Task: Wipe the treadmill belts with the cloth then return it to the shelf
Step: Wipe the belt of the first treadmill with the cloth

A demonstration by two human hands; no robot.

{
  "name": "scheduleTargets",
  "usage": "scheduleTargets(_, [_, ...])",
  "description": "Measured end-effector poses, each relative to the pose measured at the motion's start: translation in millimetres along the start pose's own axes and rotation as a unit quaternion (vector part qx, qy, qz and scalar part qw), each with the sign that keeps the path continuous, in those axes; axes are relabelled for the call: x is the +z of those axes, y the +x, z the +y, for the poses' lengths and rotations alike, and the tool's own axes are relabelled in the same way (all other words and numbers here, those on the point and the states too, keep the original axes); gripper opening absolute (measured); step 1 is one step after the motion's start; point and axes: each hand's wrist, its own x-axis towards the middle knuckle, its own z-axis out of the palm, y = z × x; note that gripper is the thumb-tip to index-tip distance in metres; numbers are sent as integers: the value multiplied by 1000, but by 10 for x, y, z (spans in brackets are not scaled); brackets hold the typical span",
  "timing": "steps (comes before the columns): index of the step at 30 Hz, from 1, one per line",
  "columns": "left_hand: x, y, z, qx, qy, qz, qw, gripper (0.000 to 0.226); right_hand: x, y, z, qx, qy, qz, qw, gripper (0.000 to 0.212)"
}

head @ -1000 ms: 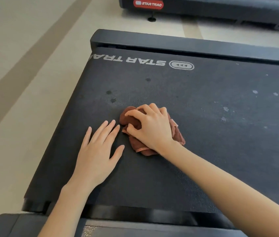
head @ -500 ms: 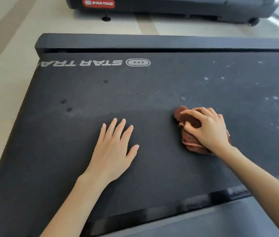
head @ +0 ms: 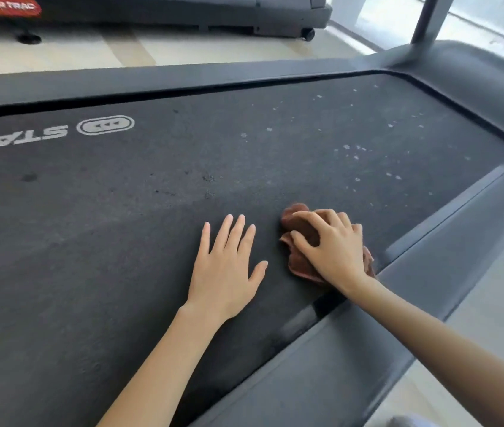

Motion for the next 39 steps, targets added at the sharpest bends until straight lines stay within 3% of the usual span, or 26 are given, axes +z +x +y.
scheduleTargets(5, [-4, -12, -12, 4, -17, 12, 1000, 67, -64, 67, 246, -87, 29, -15, 996, 30])
scheduleTargets(7, [-15, 4, -5, 1, -16, 15, 1000, 66, -87, 194, 467, -82, 27, -9, 996, 29])
scheduleTargets(14, [-63, 78, 114, 10, -32, 37, 999, 68, -135, 668, 1285, 146, 12, 9, 989, 31])
scheduleTargets(16, [-59, 206, 244, 7, -35, 36, 999, 65, -62, 604, 1115, 109, -10, 15, 994, 32])
scheduleTargets(20, [28, 591, 591, 4, -12, 17, 1000, 63, -4, 351, 957, -74, 25, 27, 997, 31])
scheduleTargets(23, [130, 808, 879, 11, -6, 7, 1000, 65, -58, 558, 1341, -109, 54, 5, 993, 31])
scheduleTargets(25, [197, 924, 1042, 19, -1, 3, 1000, 65, -71, 841, 1817, -60, 36, 18, 997, 33])
scheduleTargets(29, [281, 1144, 1245, -3, -2, 6, 1000, 64, -163, 1346, 2782, 121, 13, 18, 992, 37])
scheduleTargets(32, [307, 1171, 1335, -29, -18, 18, 999, 60, -110, 1401, 2761, 155, -4, 21, 988, 37])
scheduleTargets(34, [311, 1153, 1355, -33, -21, 18, 999, 57, -63, 1272, 2468, 102, 2, 24, 994, 34])
scheduleTargets(39, [265, 1155, 1375, -35, 2, 14, 999, 67, 12, 796, 1841, -141, 24, 14, 990, 31])
